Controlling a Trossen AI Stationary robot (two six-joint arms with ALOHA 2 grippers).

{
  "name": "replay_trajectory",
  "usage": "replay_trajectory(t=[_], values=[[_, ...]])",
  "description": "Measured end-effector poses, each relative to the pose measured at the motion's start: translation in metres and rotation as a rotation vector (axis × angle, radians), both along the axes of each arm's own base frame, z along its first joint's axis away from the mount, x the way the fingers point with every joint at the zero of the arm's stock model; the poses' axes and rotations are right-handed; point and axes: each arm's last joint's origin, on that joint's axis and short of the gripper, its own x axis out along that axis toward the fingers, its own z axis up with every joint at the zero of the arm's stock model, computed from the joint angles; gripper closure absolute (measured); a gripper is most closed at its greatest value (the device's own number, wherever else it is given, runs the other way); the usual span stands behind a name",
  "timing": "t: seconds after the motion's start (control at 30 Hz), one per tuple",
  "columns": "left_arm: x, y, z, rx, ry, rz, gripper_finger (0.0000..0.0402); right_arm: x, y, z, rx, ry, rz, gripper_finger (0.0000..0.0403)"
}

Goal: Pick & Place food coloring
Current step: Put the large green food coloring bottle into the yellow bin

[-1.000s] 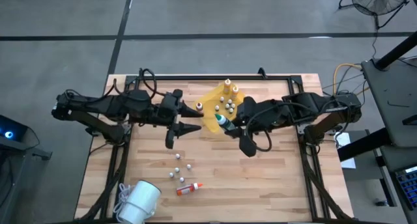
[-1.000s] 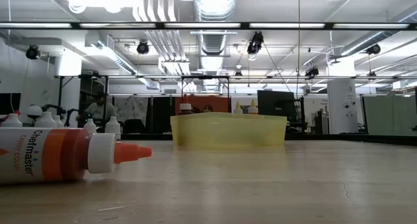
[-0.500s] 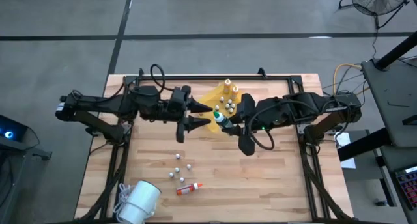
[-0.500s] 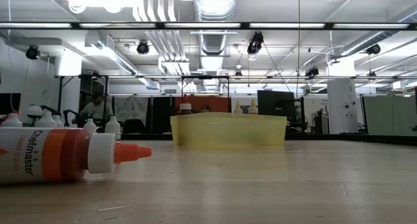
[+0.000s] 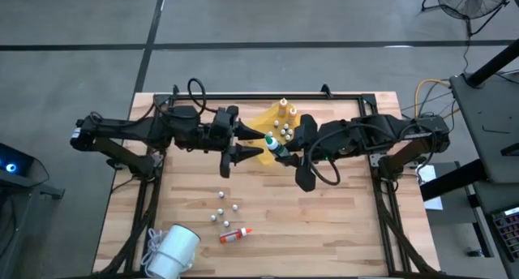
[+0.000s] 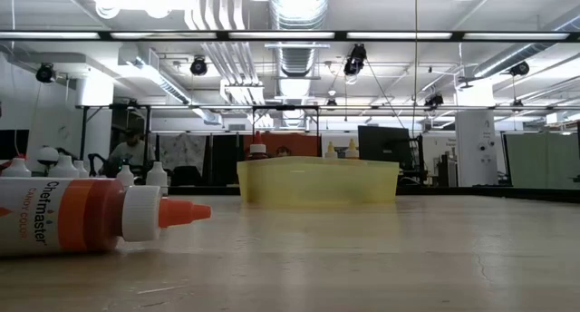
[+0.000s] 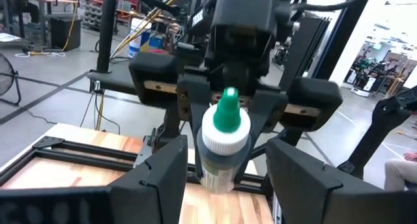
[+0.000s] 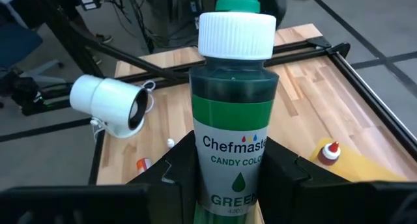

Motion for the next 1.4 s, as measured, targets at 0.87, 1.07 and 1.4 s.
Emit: replay_trajectory(t=[0.87, 1.07, 1.4], values=[[-0.018, 0.007, 0.019, 0.025, 0.235, -0.098, 0.0223, -0.002, 0.004, -0.019, 0.115, 0.141, 0.069, 0.0296], [-0.010, 0.015, 0.026, 0.015, 0.308, -0.089, 0.0223, -0.005, 0.003, -0.023, 0.115, 0.196, 0.058, 0.0296], [0.016, 0.014, 0.028, 0.036, 0.450, -0.142, 0.0223, -0.007, 0.003, -0.026, 0.120, 0.239, 0.071, 0.0296]])
